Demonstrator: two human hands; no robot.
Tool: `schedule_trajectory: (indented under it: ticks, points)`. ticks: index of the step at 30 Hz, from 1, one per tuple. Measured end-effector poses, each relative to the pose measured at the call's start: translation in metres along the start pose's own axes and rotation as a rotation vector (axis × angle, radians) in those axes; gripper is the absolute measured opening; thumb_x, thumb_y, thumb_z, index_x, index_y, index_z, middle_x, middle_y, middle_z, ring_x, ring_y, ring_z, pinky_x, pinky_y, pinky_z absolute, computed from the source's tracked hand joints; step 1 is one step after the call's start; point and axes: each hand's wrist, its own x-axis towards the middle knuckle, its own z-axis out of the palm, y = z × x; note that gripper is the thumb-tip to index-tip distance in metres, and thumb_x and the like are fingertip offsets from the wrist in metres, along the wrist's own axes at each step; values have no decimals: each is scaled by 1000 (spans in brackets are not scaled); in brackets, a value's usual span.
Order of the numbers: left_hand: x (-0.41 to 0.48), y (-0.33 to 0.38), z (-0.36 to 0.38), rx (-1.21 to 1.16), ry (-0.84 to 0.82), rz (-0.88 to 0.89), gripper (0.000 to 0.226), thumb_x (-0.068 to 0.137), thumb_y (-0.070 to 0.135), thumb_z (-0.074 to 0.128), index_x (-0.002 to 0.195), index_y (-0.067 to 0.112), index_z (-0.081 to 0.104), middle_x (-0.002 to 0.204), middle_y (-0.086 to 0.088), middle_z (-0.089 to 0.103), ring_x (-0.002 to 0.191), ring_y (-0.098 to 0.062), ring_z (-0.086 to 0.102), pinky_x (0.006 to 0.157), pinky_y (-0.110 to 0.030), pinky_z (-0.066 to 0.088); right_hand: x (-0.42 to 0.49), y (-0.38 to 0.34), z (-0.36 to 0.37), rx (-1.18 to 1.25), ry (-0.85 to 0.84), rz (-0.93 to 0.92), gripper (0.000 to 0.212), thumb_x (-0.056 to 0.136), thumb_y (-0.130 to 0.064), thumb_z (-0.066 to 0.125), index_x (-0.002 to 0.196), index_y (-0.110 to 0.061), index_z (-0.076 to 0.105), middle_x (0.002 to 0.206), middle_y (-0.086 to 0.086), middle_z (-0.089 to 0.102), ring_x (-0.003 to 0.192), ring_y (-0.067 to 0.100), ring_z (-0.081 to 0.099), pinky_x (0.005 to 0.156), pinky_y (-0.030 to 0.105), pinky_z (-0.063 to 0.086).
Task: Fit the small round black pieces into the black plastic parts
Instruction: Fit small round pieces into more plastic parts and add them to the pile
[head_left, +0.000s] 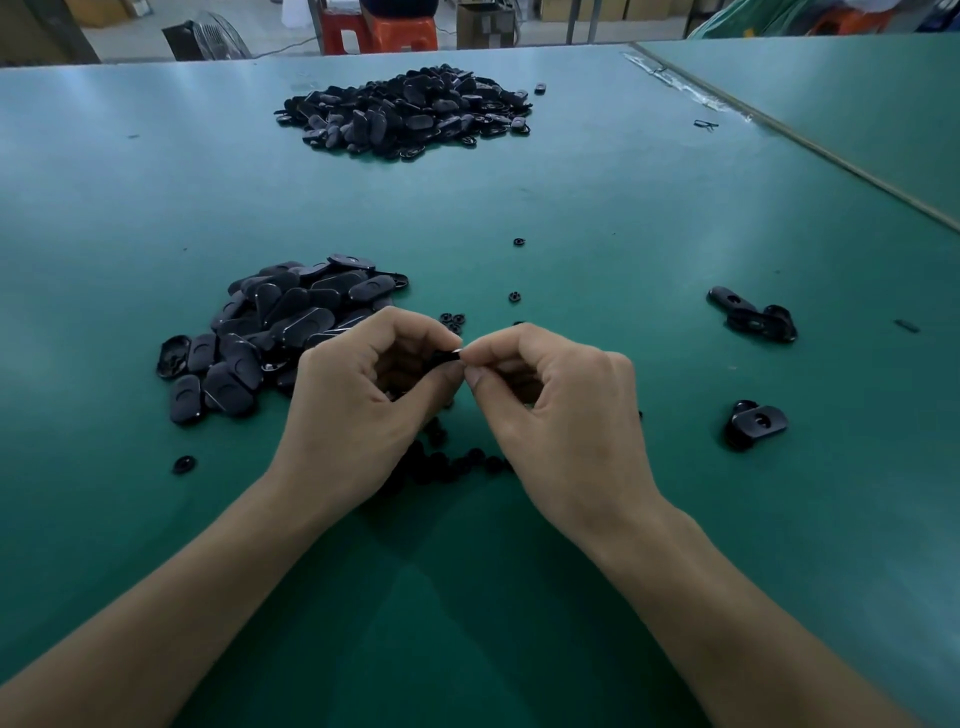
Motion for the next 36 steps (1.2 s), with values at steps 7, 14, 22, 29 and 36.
schedule_trajectory:
  ticks: [7, 14, 22, 29, 36]
  points:
    - [0, -1, 1, 56, 13, 17, 27, 87, 3, 74, 93, 28, 65, 87, 5, 72, 77, -16, 69, 74, -22, 56, 1, 1, -2, 74, -15, 2, 13, 85, -6, 73, 88, -18, 77, 75, -12, 73, 63, 6, 68, 66, 24, 56]
    - [0, -2, 1, 43, 14, -6, 33, 88, 1, 72, 95, 32, 65, 89, 7, 72, 76, -6, 65, 72, -16, 51, 4, 6, -4, -9, 23, 10, 17, 84, -11, 76, 97, -21, 76, 86, -12, 70, 79, 0, 64, 68, 8, 46]
    - [1, 3, 0, -104, -2, -45, 18, 79, 16, 73, 95, 21, 68, 84, 14, 74, 76, 0, 67, 71, -12, 51, 7, 9, -8, 120, -110, 117, 12, 87, -13, 74, 97, -19, 76, 85, -12, 75, 81, 1, 69, 79, 20, 55]
    - [1, 4, 2, -127, 16, -81, 21, 74, 17, 74, 96, 19, 72, 84, 11, 76, 75, -1, 70, 72, -13, 53, 7, 7, -10, 134, -131, 131, 8, 86, -12, 74, 89, -19, 74, 76, -10, 73, 71, 2, 68, 67, 21, 55]
    - [1, 5, 2, -97, 25, -88, 24, 77, 10, 75, 98, 20, 73, 94, 5, 77, 79, -4, 72, 77, -15, 55, 8, 6, -7, 114, -125, 166, 12, 86, -13, 72, 80, -23, 69, 66, -12, 68, 60, -3, 60, 55, 7, 41]
